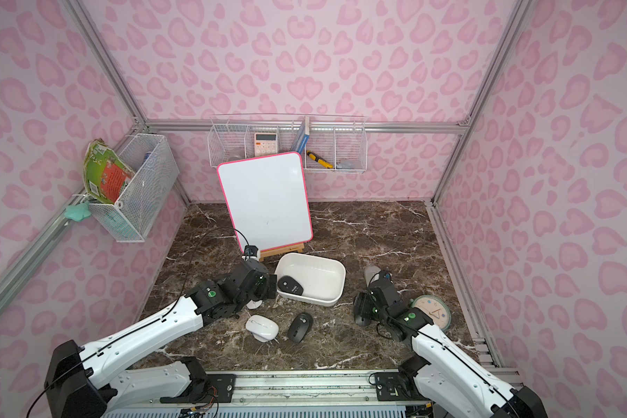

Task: Take out the mouse from the storage box
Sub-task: Place the mouse at the center of the board, then pick up the mouse from the storage box.

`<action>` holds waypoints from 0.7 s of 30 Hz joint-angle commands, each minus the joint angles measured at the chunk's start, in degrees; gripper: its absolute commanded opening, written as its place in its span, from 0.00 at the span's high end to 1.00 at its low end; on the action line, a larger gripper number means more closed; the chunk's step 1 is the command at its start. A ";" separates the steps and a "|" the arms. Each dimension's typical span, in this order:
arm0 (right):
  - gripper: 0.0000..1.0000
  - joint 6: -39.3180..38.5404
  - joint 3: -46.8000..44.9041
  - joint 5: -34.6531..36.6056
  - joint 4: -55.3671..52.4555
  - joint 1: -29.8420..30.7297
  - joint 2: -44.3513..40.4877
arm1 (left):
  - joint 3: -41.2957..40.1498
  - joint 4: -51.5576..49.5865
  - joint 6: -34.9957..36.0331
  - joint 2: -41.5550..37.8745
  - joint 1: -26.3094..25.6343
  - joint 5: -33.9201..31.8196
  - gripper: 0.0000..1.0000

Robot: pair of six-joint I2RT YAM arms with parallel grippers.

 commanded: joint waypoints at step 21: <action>0.14 -21.87 18.25 -5.51 21.04 8.98 28.11 | -2.23 3.82 -6.24 2.42 12.09 17.50 0.01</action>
